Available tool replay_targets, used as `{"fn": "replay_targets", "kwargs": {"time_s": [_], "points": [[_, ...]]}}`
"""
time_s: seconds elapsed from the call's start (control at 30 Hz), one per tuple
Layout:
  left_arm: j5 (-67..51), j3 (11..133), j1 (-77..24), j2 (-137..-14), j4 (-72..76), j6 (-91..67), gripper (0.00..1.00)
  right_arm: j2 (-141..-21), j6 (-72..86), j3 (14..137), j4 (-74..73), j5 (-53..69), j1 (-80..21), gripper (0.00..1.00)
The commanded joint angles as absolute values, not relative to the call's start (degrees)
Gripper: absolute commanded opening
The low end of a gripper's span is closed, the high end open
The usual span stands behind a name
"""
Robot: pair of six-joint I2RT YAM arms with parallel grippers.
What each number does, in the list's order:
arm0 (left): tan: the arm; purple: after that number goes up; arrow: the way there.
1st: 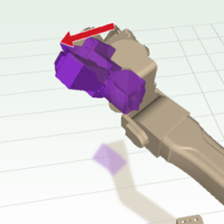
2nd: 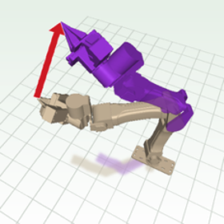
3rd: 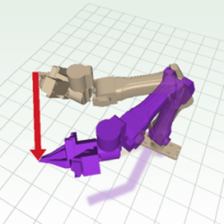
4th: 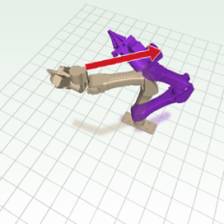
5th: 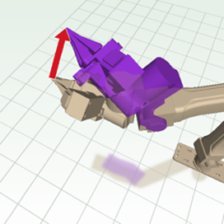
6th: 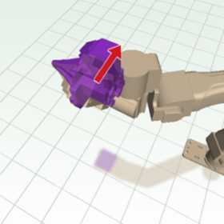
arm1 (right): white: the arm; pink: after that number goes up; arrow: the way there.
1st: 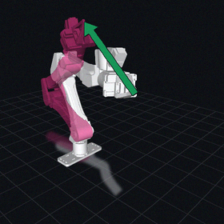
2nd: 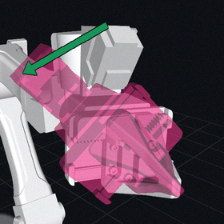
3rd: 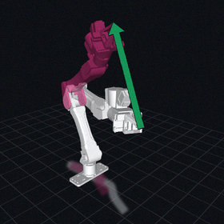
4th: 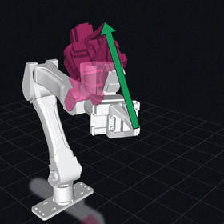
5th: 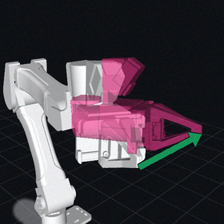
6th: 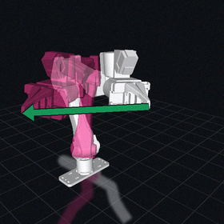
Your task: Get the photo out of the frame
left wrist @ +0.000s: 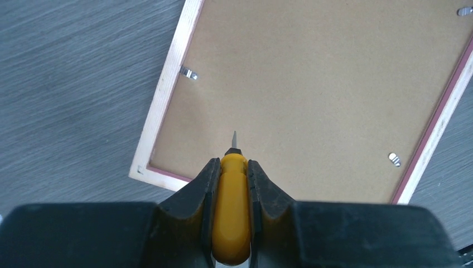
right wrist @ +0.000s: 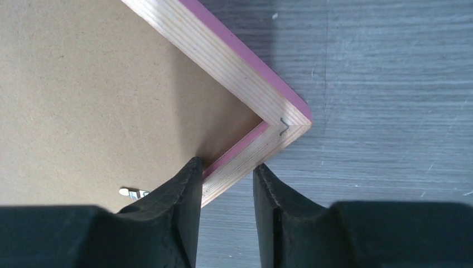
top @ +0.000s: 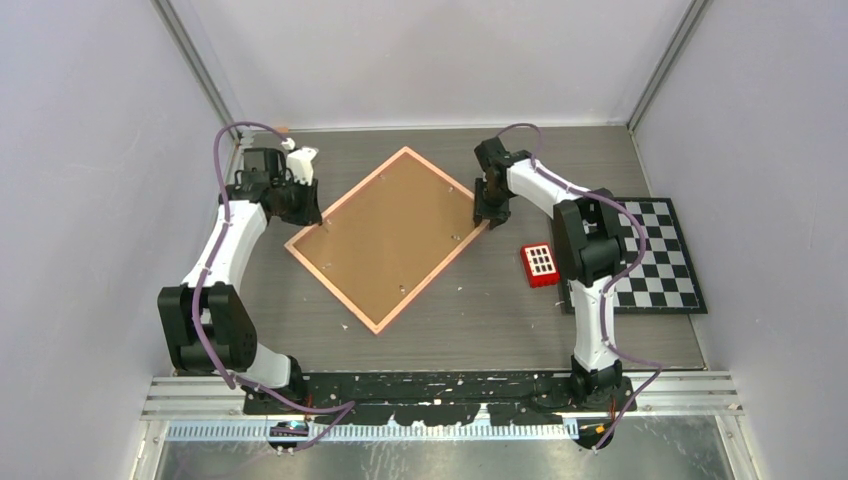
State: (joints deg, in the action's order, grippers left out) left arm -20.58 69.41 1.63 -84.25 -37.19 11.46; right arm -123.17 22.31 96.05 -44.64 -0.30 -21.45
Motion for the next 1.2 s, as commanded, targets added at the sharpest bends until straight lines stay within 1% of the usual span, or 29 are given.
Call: {"fn": "replay_targets", "kwargs": {"time_s": [0.0,0.1,0.17,0.3,0.4,0.43,0.47,0.5,0.53,0.57,0.67,0.8,0.83,1.07,1.17], "points": [[-20.6,72.0,1.9,-83.4,-37.0,16.4,0.0,-126.1,19.6,99.3,-45.2,-4.8,-20.4,0.33],[-21.5,71.8,1.9,-83.5,-38.0,19.5,0.0,-127.6,18.2,102.5,-45.3,-2.4,-18.1,0.23],[-22.1,71.9,1.8,-83.9,-39.1,21.0,0.0,-129.4,16.7,107.1,-45.9,-0.9,-17.1,0.18],[-22.6,71.5,1.7,-84.3,-40.1,23.6,0.0,-133.6,14.8,115.5,-46.9,3.8,-16.4,0.13],[-22.3,70.7,1.2,-84.5,-40.7,25.7,0.0,-135.4,15.1,119.3,-46.1,4.6,-16.5,0.13],[-22.5,70.6,0.9,-84.4,-41.1,26.4,0.0,-135.7,15.2,120.1,-45.8,4.6,-16.5,0.15],[-22.7,70.5,0.6,-84.4,-41.7,27.0,0.0,-135.7,15.2,120.6,-45.6,4.7,-16.5,0.22],[-22.9,70.4,0.5,-84.2,-42.4,27.7,0.0,-135.4,15.1,120.7,-45.6,5.0,-16.5,0.31],[-23.3,70.1,-0.4,-83.9,-42.8,28.5,0.0,-134.6,15.1,120.4,-45.5,5.3,-16.4,0.43],[-24.0,69.7,-1.6,-83.4,-43.3,29.3,0.0,-133.7,15.1,119.7,-45.6,5.9,-16.3,0.53],[-25.8,68.7,-4.2,-82.0,-45.0,32.2,0.0,-129.7,15.3,116.1,-46.3,10.0,-15.7,0.66],[-28.8,66.8,-7.0,-80.2,-47.3,36.0,0.0,-123.0,15.9,107.6,-47.0,16.0,-15.5,0.73],[-29.2,66.4,-7.6,-79.9,-47.8,36.9,0.0,-121.4,16.1,105.1,-47.1,17.1,-15.6,0.74],[-28.8,64.2,-11.1,-78.9,-49.5,43.2,0.0,-115.3,18.4,92.8,-47.0,18.9,-17.3,0.74],[-27.9,64.1,-12.0,-79.2,-49.7,44.9,0.0,-115.2,18.5,90.4,-47.2,17.8,-19.0,0.71]]}}
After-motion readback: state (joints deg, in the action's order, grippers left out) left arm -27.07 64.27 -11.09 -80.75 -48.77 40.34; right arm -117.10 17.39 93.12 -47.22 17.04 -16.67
